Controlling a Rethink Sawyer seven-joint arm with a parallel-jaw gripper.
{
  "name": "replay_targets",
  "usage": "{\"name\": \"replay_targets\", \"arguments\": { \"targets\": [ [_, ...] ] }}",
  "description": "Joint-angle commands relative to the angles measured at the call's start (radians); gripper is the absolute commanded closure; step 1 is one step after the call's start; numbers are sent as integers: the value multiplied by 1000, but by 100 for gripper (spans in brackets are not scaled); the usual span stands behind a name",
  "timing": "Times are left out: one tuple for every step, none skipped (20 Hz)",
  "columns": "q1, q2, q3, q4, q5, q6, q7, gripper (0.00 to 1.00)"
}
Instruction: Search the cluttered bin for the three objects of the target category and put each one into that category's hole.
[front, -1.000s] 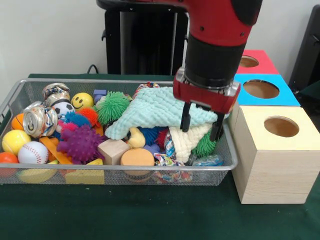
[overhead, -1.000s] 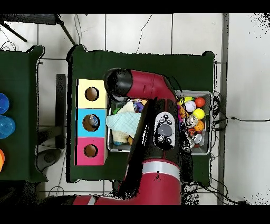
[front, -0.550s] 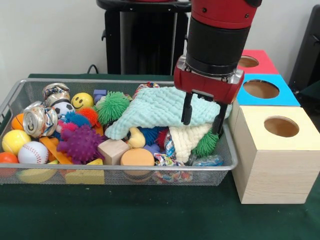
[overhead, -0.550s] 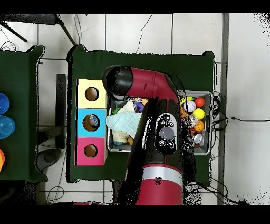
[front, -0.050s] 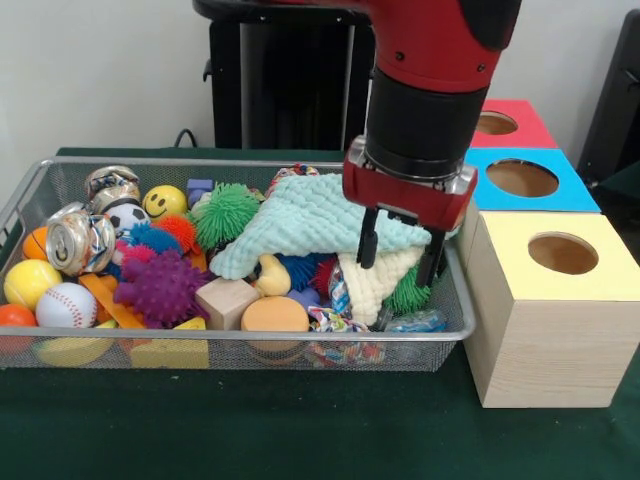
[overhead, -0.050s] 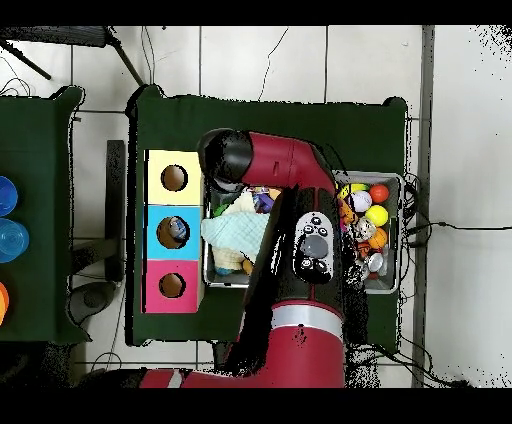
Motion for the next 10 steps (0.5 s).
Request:
{"name": "replay_targets", "arguments": {
  "targets": [
    [-43, 84, 71, 52, -16, -173, 98, 0],
    [-42, 85, 70, 54, -15, -179, 99, 0],
    [-42, 86, 70, 55, -13, -182, 99, 0],
    [-41, 85, 69, 55, -10, -183, 98, 0],
    [-41, 85, 70, 56, -7, -187, 97, 0],
    [-44, 87, 72, 54, -6, -190, 91, 0],
    [-49, 85, 76, 59, -6, -197, 82, 0],
    [-59, 79, 84, 71, -9, -195, 59, 0],
    [-80, 65, 101, 97, -23, -211, 15, 0],
    [-118, 39, 136, 146, -41, -245, -49, 0]
  ]
}}
